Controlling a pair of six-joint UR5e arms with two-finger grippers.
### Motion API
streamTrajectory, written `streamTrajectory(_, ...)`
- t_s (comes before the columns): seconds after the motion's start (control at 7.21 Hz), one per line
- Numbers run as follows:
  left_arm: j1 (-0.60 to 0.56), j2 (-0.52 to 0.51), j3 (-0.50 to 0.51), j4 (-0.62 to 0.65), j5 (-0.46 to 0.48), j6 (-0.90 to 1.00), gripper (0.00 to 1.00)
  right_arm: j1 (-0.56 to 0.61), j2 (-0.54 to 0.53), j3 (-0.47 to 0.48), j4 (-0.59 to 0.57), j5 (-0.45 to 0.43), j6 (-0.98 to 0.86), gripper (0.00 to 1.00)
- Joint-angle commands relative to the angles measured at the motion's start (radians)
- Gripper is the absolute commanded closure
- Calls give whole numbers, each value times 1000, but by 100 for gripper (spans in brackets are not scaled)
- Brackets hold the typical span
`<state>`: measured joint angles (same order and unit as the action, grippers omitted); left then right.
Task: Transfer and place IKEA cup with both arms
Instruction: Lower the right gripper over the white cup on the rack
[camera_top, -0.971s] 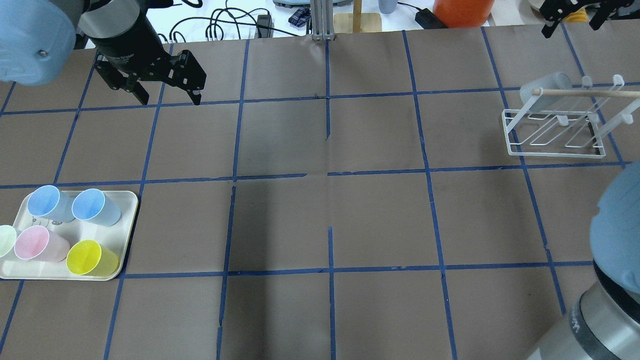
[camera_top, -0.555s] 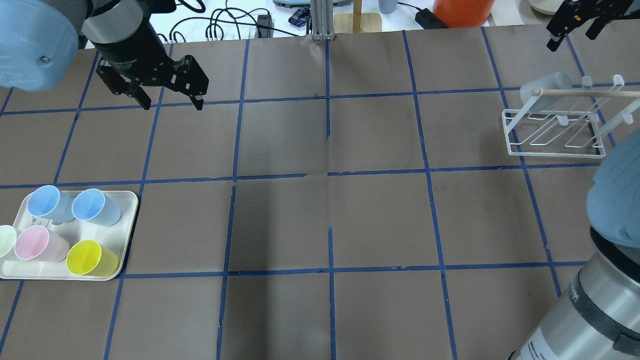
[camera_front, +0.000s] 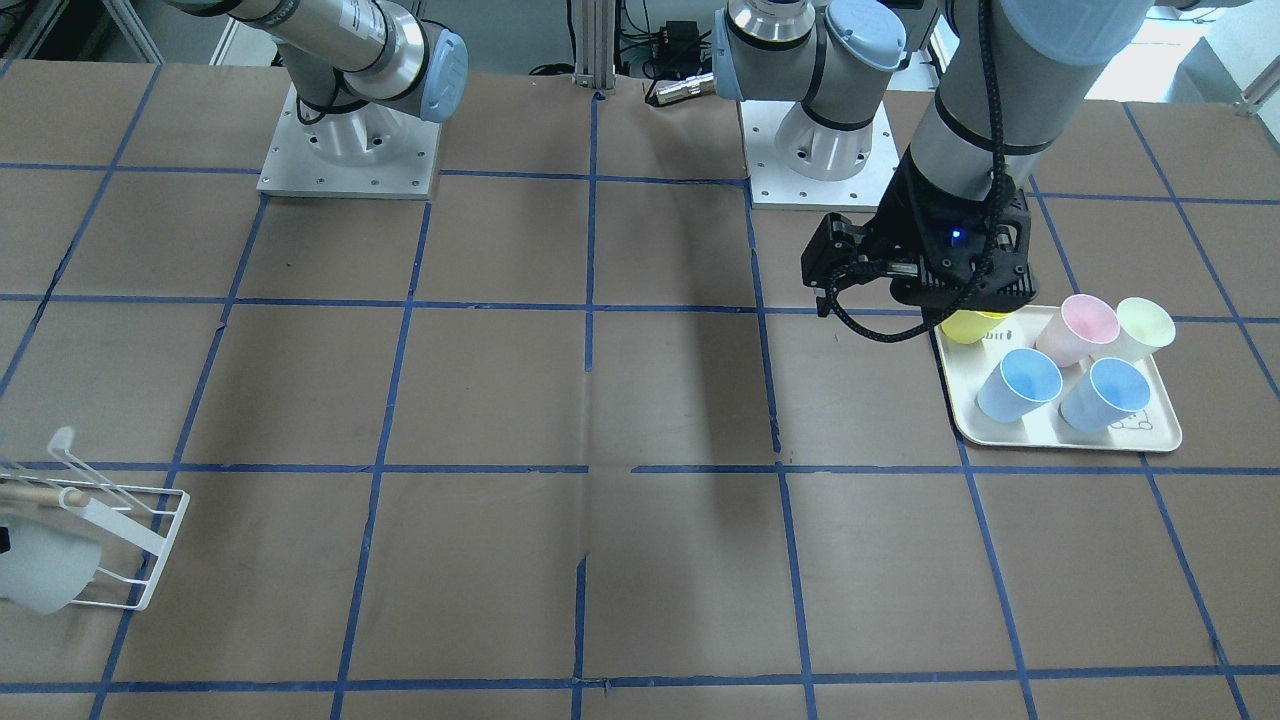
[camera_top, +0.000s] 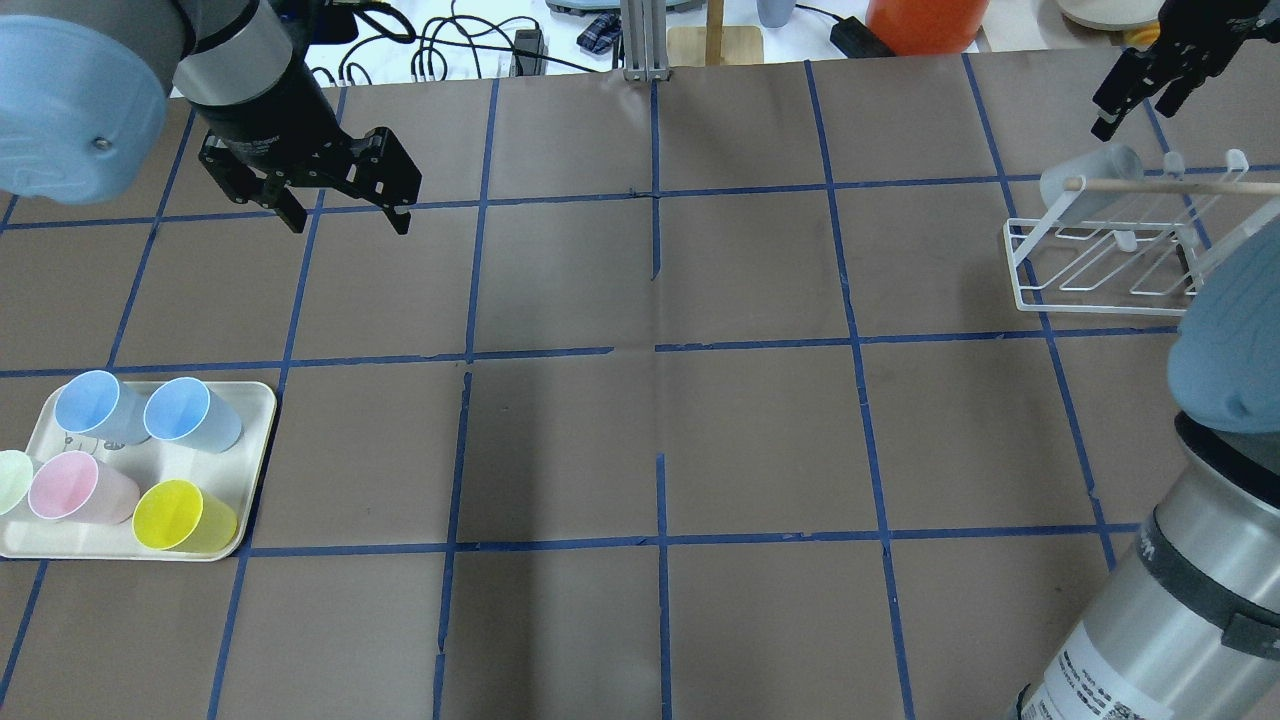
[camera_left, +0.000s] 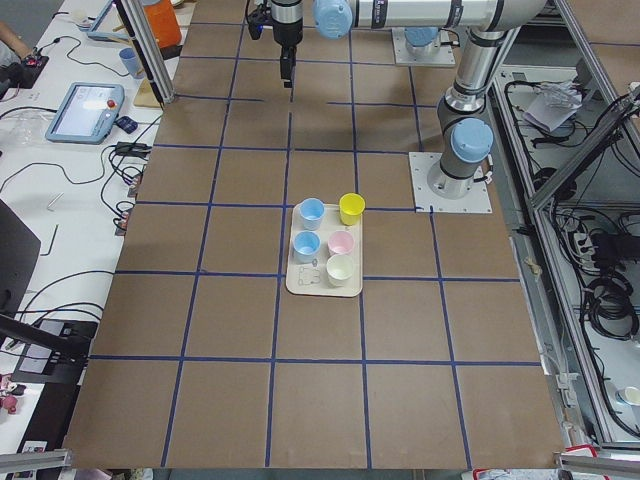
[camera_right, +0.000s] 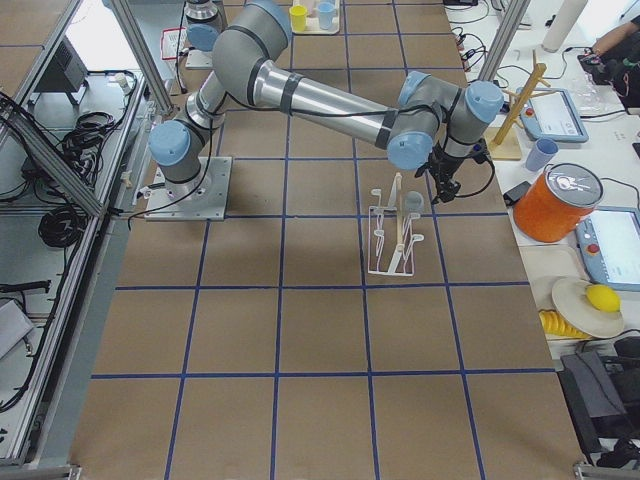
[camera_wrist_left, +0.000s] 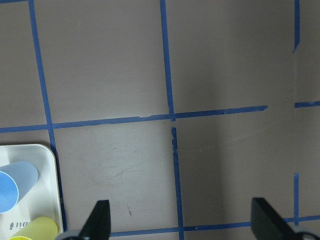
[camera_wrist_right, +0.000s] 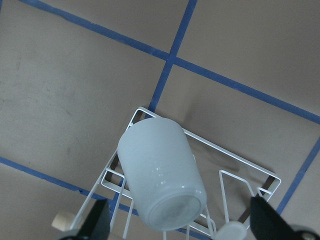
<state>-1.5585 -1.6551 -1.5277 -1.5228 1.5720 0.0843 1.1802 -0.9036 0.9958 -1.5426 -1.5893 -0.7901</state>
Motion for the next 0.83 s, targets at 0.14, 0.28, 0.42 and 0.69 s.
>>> streamTrajectory(0.14,0,-2,-2,10,-1,2,0,-2,37,1,-2,18,-1,0)
streamTrajectory(0.28,0,-3,-2,10,-1,2,0,-2,41,9,-2,9,0,0)
streamTrajectory(0.42,0,-3,-2,10,-3,2,0,-2,42,12,12,6,0,0)
streamTrajectory(0.69,0,-3,-2,10,-3,2,0,-2,45,18,38,2,0,0)
